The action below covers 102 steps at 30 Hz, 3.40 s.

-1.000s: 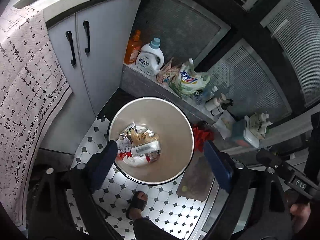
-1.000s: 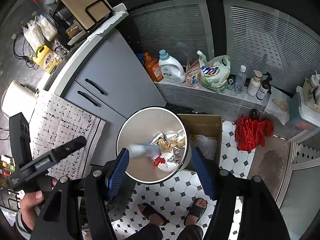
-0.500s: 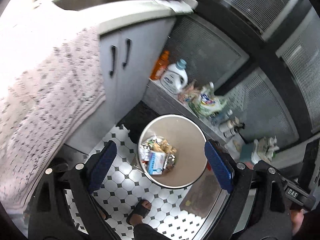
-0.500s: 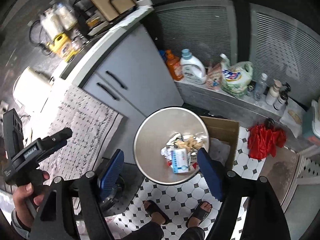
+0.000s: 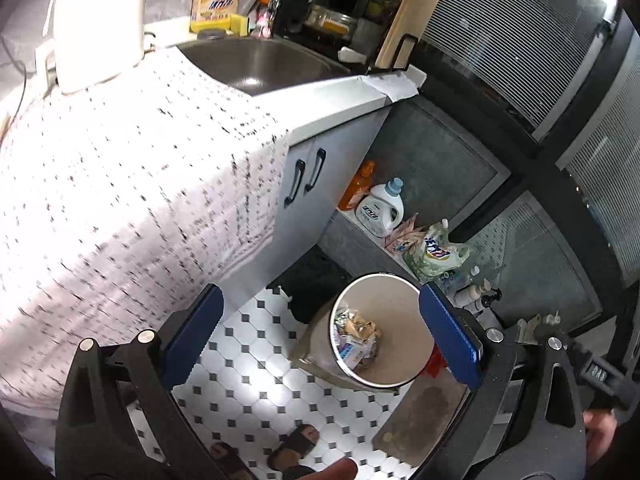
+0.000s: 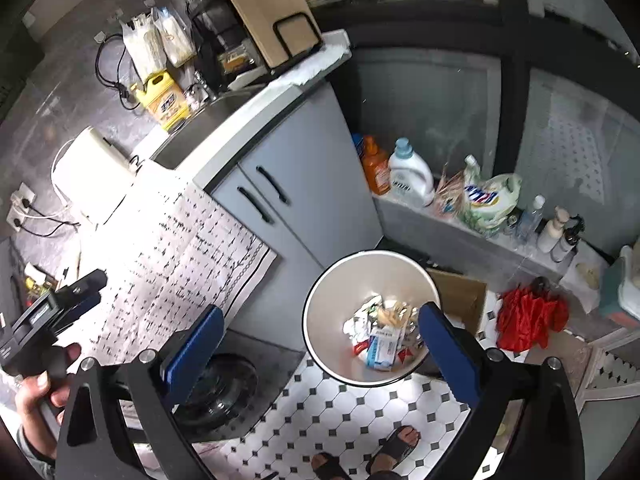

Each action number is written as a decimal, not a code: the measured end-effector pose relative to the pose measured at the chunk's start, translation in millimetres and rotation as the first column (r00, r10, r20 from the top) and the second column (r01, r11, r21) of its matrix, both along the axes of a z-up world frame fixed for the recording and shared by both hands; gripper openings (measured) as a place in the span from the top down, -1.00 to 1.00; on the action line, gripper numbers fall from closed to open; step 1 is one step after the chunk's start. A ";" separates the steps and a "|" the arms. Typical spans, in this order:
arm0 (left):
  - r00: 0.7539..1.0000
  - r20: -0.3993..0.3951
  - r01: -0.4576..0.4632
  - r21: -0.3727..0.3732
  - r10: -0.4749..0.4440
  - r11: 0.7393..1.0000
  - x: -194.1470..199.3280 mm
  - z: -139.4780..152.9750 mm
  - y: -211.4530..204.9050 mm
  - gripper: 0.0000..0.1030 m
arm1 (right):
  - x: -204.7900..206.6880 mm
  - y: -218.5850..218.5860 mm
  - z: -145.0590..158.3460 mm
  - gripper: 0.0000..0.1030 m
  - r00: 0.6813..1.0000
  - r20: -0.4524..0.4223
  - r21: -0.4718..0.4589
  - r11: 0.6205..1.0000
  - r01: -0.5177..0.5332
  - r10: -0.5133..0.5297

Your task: Collect trash

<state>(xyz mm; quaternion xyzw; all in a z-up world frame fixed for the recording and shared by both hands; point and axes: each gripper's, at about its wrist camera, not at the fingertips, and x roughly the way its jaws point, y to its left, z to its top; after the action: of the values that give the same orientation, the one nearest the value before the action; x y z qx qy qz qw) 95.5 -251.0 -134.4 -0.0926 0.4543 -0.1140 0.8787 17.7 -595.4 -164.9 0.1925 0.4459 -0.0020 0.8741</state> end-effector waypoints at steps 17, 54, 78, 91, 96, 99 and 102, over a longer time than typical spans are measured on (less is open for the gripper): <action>0.991 0.122 0.044 0.080 -0.054 0.996 -45.7 75.1 74.9 -0.89 | -43.7 91.2 89.9 -0.85 0.995 0.082 -0.130 0.989 0.068 -0.057; 0.940 0.333 -0.116 0.094 0.079 0.989 -166.3 152.2 192.6 -0.89 | -121.8 227.0 163.2 -0.85 0.961 0.258 -0.188 0.981 -0.048 0.096; 0.941 0.330 -0.108 0.073 0.078 0.991 -164.8 153.9 192.2 -0.89 | -116.5 242.6 160.0 -0.85 0.961 0.256 -0.197 0.979 -0.056 0.106; 0.943 0.324 -0.112 0.071 0.083 0.991 -163.0 152.1 189.4 -0.89 | -114.8 242.2 158.0 -0.85 0.963 0.252 -0.192 0.980 -0.049 0.098; 0.943 0.322 -0.110 0.073 0.081 0.991 -162.3 151.9 190.3 -0.89 | -115.0 241.9 157.8 -0.85 0.962 0.255 -0.196 0.979 -0.052 0.102; 0.944 0.320 -0.109 0.073 0.080 0.991 -162.2 151.0 190.1 -0.89 | -114.5 241.6 157.5 -0.85 0.962 0.253 -0.195 0.979 -0.051 0.101; 0.945 0.318 -0.109 0.075 0.080 0.991 -162.9 149.9 188.8 -0.89 | -114.5 241.2 157.8 -0.85 0.962 0.254 -0.195 0.979 -0.051 0.101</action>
<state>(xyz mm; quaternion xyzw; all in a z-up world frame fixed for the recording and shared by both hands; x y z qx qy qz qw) -67.4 -62.2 15.5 -0.0545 0.3085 -0.0643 0.9475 -96.8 -354.2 -7.1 0.0910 0.3308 0.0153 0.9392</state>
